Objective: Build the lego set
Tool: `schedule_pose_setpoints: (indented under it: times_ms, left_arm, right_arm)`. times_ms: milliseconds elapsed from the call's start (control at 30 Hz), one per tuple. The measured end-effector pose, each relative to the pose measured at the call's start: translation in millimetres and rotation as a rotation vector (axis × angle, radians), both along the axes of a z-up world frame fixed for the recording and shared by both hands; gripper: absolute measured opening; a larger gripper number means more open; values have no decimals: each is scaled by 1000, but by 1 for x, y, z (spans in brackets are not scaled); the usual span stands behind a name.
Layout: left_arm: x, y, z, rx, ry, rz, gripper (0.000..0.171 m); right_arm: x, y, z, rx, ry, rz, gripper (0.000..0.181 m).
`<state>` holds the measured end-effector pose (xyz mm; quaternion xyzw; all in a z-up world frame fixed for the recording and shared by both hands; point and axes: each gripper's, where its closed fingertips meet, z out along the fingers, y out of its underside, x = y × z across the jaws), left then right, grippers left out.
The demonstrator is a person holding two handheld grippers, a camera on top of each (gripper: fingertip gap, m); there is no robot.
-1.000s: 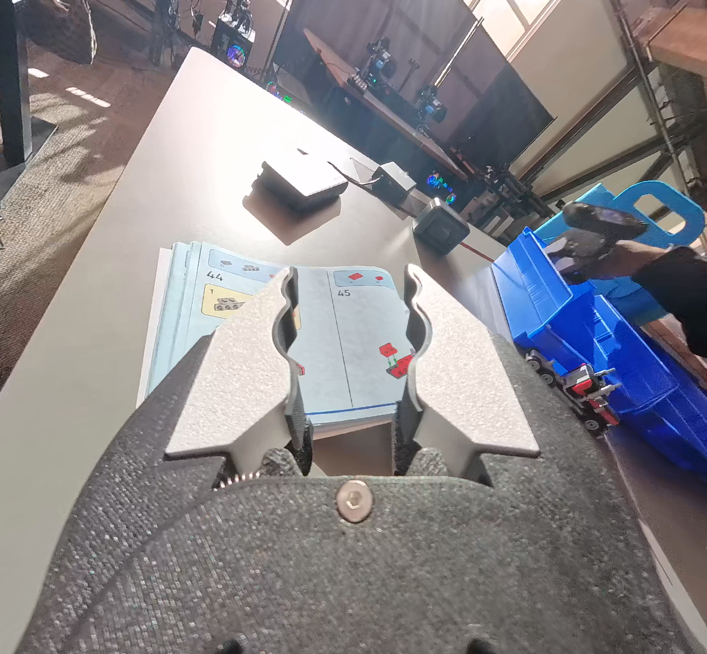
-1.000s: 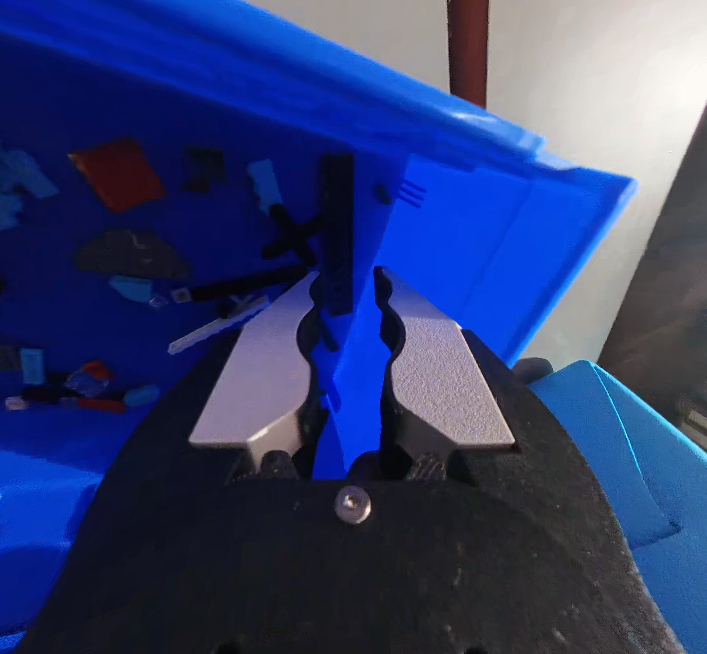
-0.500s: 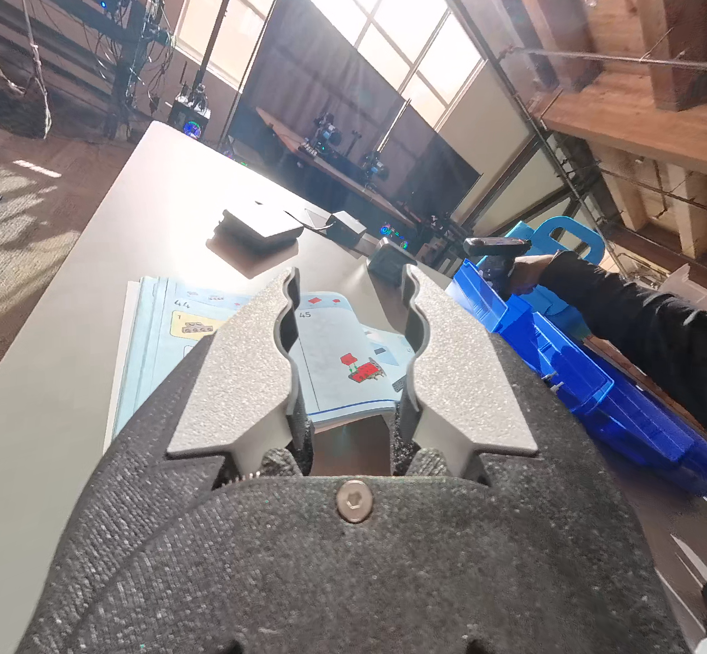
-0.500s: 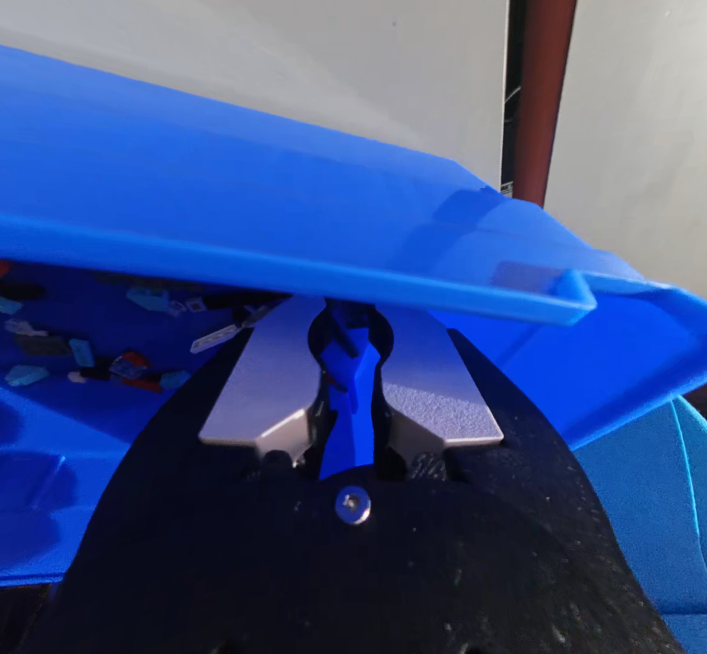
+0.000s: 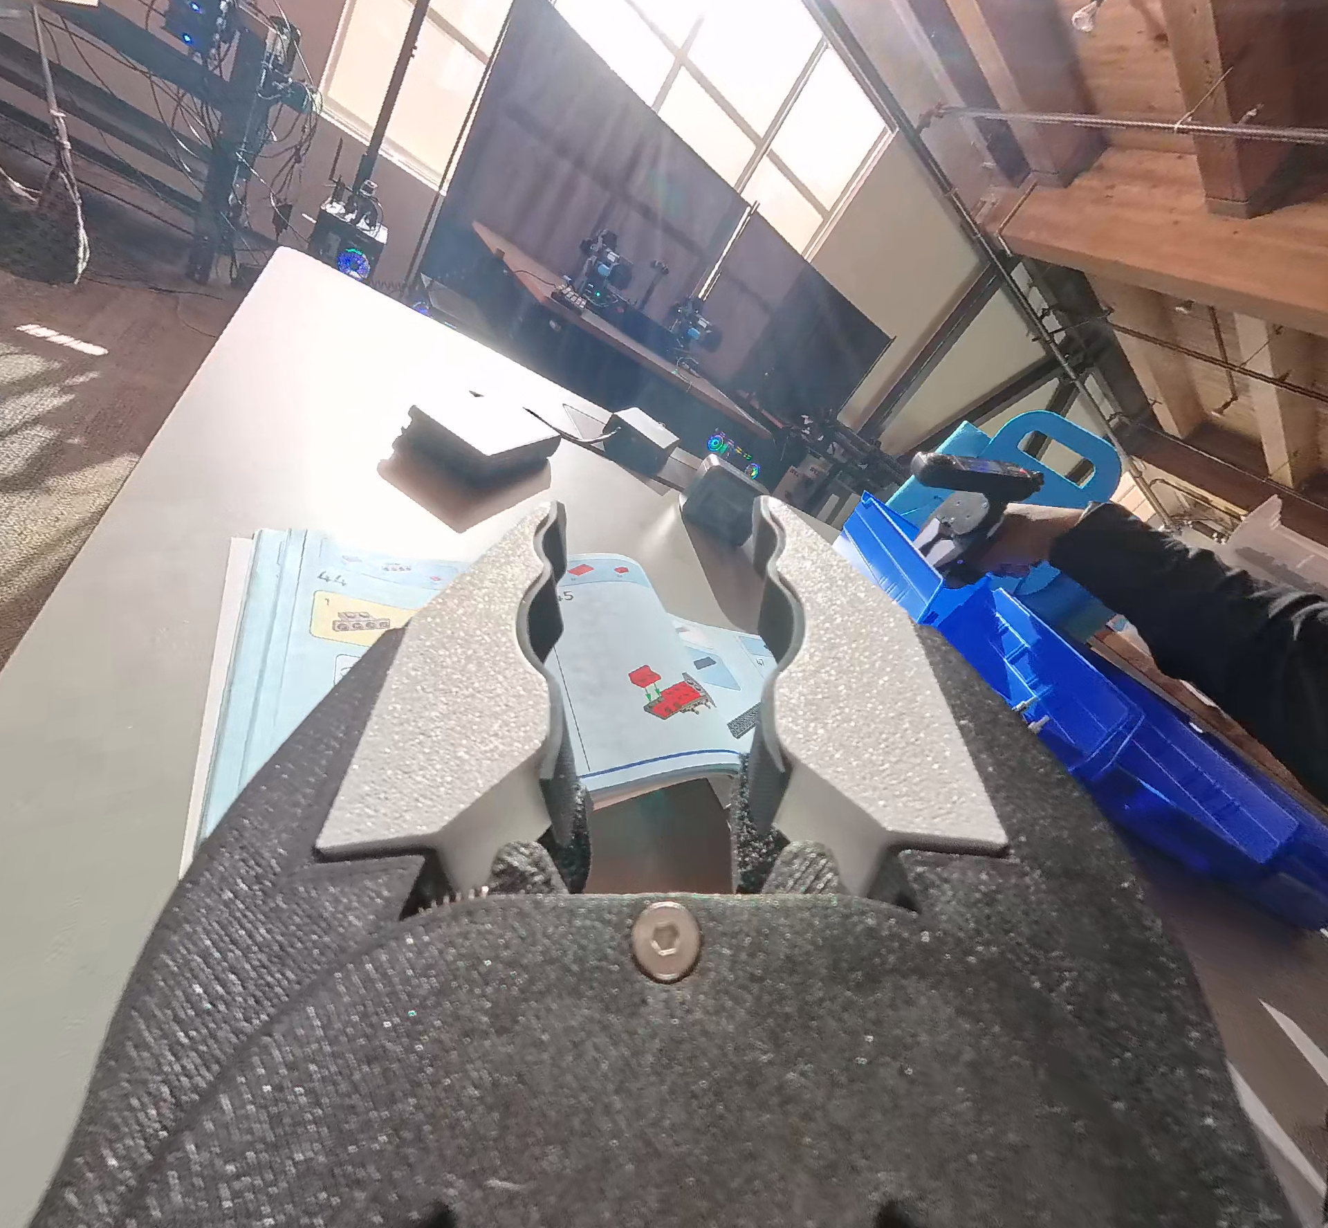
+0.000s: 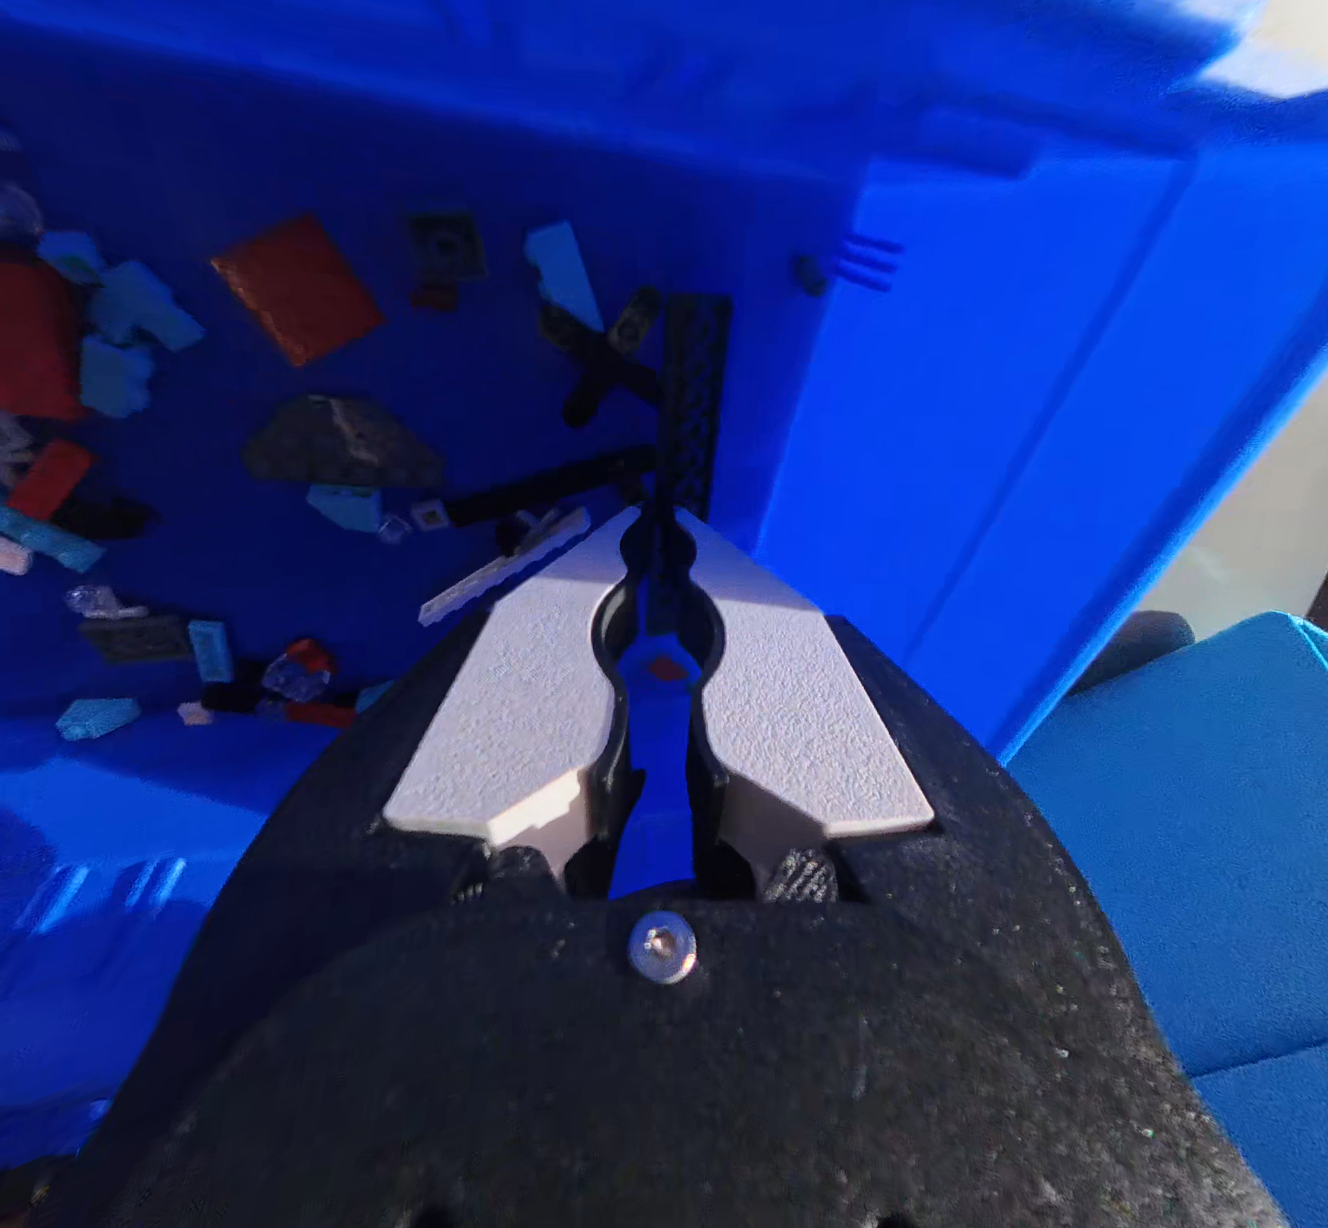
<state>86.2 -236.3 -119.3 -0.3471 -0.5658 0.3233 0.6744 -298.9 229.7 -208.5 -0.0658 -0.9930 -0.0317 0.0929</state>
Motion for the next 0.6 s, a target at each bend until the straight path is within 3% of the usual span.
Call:
schedule_pose_setpoints:
  times_ms: [300, 467, 600]
  left_arm:
    - [1, 0, 1, 1, 10, 0, 53]
    - [0, 1, 0, 1, 1, -3, 53]
    - [-1, 1, 0, 1, -3, -5, 53]
  right_arm:
    - [45, -9, 40, -177, -6, 9, 5]
    - [143, -62, 84, -446, -78, 94, 4]
    - [242, -107, 99, -580, -156, 167, 3]
